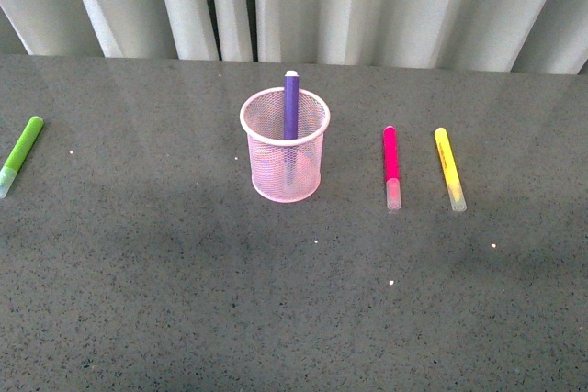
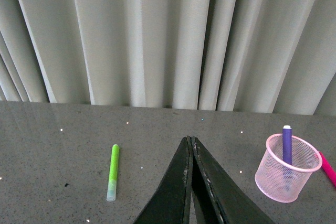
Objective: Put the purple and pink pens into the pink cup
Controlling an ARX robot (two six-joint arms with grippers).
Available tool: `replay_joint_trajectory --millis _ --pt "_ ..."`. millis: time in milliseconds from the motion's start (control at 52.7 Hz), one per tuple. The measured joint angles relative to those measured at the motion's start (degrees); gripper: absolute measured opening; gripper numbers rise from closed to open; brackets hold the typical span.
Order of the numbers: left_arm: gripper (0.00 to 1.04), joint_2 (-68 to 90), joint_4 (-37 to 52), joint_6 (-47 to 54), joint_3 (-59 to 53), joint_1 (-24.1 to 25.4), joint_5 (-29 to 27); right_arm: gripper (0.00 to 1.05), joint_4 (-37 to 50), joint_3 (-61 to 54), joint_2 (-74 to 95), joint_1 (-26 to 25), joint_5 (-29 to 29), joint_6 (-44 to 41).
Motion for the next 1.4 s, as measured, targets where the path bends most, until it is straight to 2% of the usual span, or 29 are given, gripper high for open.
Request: replay_joint_trajectory --millis 512,645,930,1044,1404 --pt "0.04 -8.0 -8.0 0.0 0.0 0.0 0.0 0.98 0.0 0.0 0.0 0.0 -0.02 0.0" --pt "0.04 -16.26 -17.7 0.0 0.02 0.0 0.13 0.98 0.0 0.0 0.0 0.0 0.0 0.0" --pt "0.04 -17.77 -18.18 0.0 0.02 0.0 0.13 0.98 0.0 0.0 0.0 0.0 -0.02 0.0" --pt "0.29 -17.77 -18.18 0.0 0.02 0.0 0.11 0.98 0.0 0.0 0.0 0.0 -0.02 0.0" --pt "0.87 -17.77 -18.18 0.0 0.02 0.0 0.11 0.98 0.0 0.0 0.0 0.0 -0.02 0.0"
